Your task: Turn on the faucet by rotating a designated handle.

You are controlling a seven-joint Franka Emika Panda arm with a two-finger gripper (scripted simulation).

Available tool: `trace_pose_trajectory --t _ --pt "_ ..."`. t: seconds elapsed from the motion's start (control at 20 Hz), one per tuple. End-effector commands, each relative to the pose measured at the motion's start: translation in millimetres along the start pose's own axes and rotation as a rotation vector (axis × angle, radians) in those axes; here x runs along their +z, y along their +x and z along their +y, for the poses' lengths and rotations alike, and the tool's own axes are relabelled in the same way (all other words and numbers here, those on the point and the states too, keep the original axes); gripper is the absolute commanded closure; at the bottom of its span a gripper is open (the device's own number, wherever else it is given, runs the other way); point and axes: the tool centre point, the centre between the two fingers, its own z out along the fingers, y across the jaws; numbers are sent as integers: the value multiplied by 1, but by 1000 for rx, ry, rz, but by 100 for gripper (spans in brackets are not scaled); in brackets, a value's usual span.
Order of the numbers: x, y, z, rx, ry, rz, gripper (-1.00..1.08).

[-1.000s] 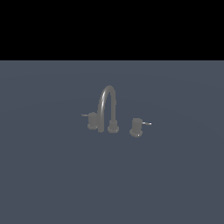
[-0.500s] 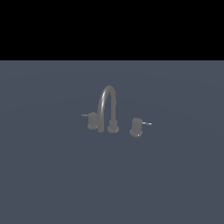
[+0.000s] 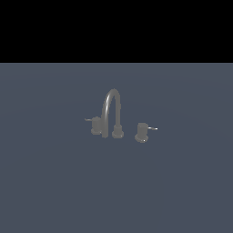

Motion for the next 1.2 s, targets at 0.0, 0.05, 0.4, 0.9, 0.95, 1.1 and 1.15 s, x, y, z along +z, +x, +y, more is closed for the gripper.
trace_pose_trajectory --t 0.0,0.05,0.4,0.9,0.95,1.1,1.15 --pt "2 6 -2 18 12 -3 108" --pt "4 9 -2 28 18 -5 108" --pt "18 42 -11 133 79 -25 108" --pt "62 111 -29 393 172 -91 108" --pt "68 118 -31 422 178 -98 108" --pt "85 138 -37 510 194 -121 108" --pt "92 144 -39 540 197 -129 108"
